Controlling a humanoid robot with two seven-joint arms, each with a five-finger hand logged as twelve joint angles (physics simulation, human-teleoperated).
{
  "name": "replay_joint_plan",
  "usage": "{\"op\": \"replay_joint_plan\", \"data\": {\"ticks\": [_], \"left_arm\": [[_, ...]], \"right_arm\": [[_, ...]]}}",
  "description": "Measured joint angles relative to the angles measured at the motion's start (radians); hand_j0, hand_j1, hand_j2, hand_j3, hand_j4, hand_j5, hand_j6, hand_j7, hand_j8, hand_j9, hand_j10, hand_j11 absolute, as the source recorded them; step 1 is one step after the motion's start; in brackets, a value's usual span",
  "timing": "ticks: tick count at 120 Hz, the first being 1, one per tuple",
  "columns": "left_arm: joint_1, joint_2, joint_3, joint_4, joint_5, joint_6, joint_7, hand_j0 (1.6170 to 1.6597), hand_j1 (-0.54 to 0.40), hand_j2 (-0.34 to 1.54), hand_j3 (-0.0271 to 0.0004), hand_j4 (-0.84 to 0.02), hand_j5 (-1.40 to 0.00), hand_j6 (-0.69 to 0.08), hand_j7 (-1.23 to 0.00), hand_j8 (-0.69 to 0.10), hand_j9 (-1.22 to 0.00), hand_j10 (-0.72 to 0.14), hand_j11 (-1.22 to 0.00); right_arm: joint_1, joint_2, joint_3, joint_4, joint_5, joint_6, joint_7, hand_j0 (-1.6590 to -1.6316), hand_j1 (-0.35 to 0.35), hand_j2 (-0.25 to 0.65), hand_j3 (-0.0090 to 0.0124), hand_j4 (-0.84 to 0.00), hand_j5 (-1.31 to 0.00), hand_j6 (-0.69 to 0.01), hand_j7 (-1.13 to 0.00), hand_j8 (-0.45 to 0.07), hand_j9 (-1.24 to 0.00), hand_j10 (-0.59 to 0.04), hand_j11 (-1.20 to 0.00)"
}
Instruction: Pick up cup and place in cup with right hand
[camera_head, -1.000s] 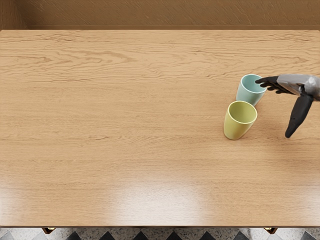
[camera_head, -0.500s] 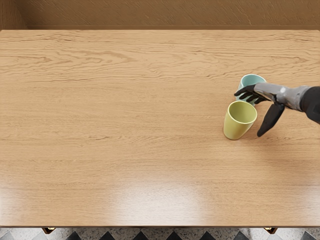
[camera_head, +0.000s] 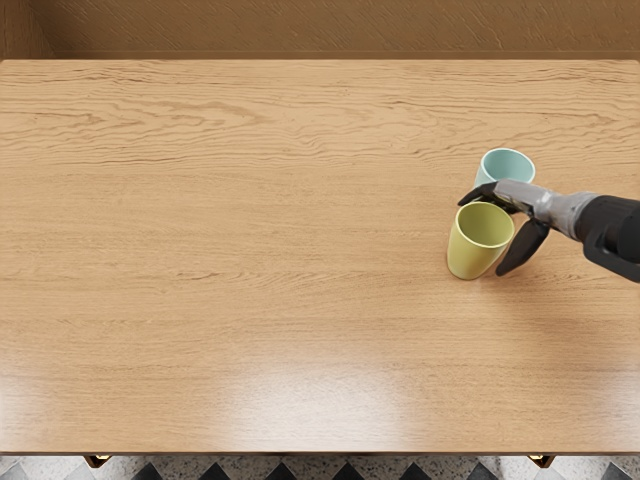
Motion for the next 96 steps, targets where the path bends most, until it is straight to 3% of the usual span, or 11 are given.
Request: {"op": "replay_joint_plan", "data": {"ticks": [9, 16, 22, 33, 38, 45, 57, 65, 79, 96], "left_arm": [[0.0, 0.0, 0.0, 0.0, 0.0, 0.0, 0.0, 1.6581, 0.349, 0.0, -0.0001, 0.0, 0.0, 0.0, 0.0, 0.0, 0.0, 0.0, 0.0], [0.0, 0.0, 0.0, 0.0, 0.0, 0.0, 0.0, 1.6581, 0.349, 0.0, -0.0001, 0.0, 0.0, 0.0, 0.0, 0.0, 0.0, 0.0, 0.0], [0.0, 0.0, 0.0, 0.0, 0.0, 0.0, 0.0, 1.6581, 0.349, 0.0, -0.0001, 0.0, 0.0, 0.0, 0.0, 0.0, 0.0, 0.0, 0.0], [0.0, 0.0, 0.0, 0.0, 0.0, 0.0, 0.0, 1.6581, 0.349, 0.0, -0.0001, 0.0, 0.0, 0.0, 0.0, 0.0, 0.0, 0.0, 0.0], [0.0, 0.0, 0.0, 0.0, 0.0, 0.0, 0.0, 1.6581, 0.349, 0.0, -0.0001, 0.0, 0.0, 0.0, 0.0, 0.0, 0.0, 0.0, 0.0], [-0.001, 0.0, 0.0, 0.0, 0.0, 0.0, 0.0, 1.6581, 0.349, 0.0, -0.0001, 0.0, 0.0, 0.0, 0.0, 0.0, 0.0, 0.0, 0.0], [0.0, 0.0, 0.0, 0.0, 0.0, 0.0, 0.0, 1.6581, 0.349, 0.0, -0.0001, 0.0, 0.0, 0.0, 0.0, 0.0, 0.0, 0.0, 0.0], [0.0, 0.0, 0.0, 0.0, 0.0, 0.0, 0.0, 1.6581, 0.349, 0.0, -0.0001, 0.0, 0.0, 0.0, 0.0, 0.0, 0.0, 0.0, 0.0], [0.0, 0.0, 0.0, 0.0, 0.0, 0.0, 0.0, 1.6581, 0.349, 0.0, -0.0001, 0.0, 0.0, 0.0, 0.0, 0.0, 0.0, 0.0, 0.0], [0.0, 0.0, 0.0, 0.0, 0.0, 0.0, 0.0, 1.6581, 0.349, 0.0, -0.0001, 0.0, 0.0, 0.0, 0.0, 0.0, 0.0, 0.0, 0.0]], "right_arm": [[-0.002, 0.002, 0.001, 0.0, -0.001, 0.003, 0.0, -1.658, 0.04, -0.061, 0.0, -0.332, -0.43, -0.334, -0.43, -0.333, -0.43, -0.332, -0.43], [-0.002, 0.001, 0.001, 0.0, -0.002, 0.006, 0.0, -1.6575, 0.077, -0.065, -0.0014, -0.374, -0.46, -0.328, -0.47, -0.366, -0.46, -0.371, -0.46], [-0.003, 0.001, 0.003, 0.001, -0.001, 0.011, 0.0, -1.657, 0.098, -0.081, -0.0001, -0.396, -0.49, -0.343, -0.5, -0.382, -0.49, -0.395, -0.49], [-0.002, 0.0, 0.014, 0.001, 0.005, 0.04, 0.0, -1.6566, 0.116, -0.042, 0.0002, -0.402, -0.53, -0.321, -0.54, -0.354, -0.54, -0.417, -0.54], [-0.002, 0.0, 0.03, 0.002, 0.01, 0.065, 0.0, -1.6569, 0.143, 0.008, 0.0001, -0.39, -0.55, -0.309, -0.55, -0.341, -0.55, -0.421, -0.55], [-0.002, -0.002, 0.051, 0.002, 0.025, 0.101, 0.0, -1.6562, 0.143, -0.004, -0.0001, -0.378, -0.57, -0.302, -0.56, -0.335, -0.57, -0.426, -0.57], [-0.002, -0.006, 0.106, -0.002, 0.064, 0.184, 0.0, -1.6558, 0.181, 0.065, -0.0001, -0.342, -0.59, -0.277, -0.57, -0.304, -0.59, -0.426, -0.59], [-0.001, -0.009, 0.148, -0.014, 0.096, 0.241, 0.0, -1.655, 0.158, 0.015, -0.0001, -0.35, -0.6, -0.287, -0.58, -0.311, -0.6, -0.428, -0.6], [0.008, -0.015, 0.194, -0.045, 0.14, 0.303, -0.002, -1.655, 0.17, 0.055, -0.0001, -0.354, -0.6, -0.29, -0.58, -0.317, -0.6, -0.432, -0.6], [0.066, -0.019, 0.209, -0.111, 0.193, 0.36, -0.004, -1.6547, 0.186, 0.049, 0.0007, -0.306, -0.61, -0.264, -0.58, -0.291, -0.61, -0.419, -0.61]]}}
